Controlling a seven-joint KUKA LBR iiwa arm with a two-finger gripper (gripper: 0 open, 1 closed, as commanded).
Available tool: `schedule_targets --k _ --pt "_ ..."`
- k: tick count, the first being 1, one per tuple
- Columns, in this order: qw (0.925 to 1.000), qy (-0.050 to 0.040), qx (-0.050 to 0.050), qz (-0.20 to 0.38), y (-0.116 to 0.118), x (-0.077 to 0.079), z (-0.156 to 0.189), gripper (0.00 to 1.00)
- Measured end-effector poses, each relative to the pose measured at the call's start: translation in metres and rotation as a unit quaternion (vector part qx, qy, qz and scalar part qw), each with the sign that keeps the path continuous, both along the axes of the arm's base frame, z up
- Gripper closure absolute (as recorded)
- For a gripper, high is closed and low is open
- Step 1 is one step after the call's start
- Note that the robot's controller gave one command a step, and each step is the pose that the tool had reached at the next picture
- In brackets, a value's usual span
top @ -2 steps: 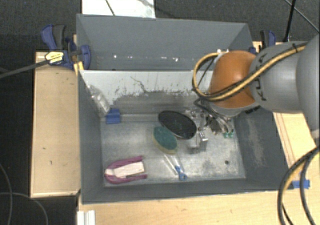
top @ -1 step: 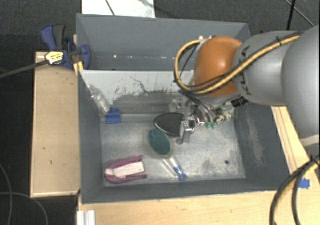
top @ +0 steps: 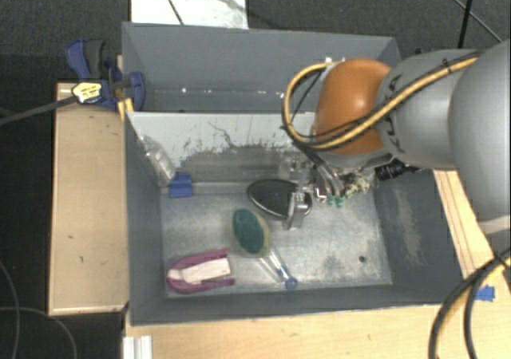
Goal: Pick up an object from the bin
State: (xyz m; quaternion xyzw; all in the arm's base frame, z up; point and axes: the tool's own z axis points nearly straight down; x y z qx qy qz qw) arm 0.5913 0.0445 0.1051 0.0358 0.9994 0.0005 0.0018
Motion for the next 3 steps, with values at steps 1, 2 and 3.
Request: schedule_targets --k 1,2,3 --pt "0.9925 0.0022 0.0 -0.122 0.0015 -0.0053 -0.0356 0.0" --pt "0.9927 0.0016 0.0 -0.12 0.0013 -0.0047 -0.035 0.0" --pt "0.9929 0.0023 0.0 -0.119 0.0011 -0.0052 -0.0357 1.0"
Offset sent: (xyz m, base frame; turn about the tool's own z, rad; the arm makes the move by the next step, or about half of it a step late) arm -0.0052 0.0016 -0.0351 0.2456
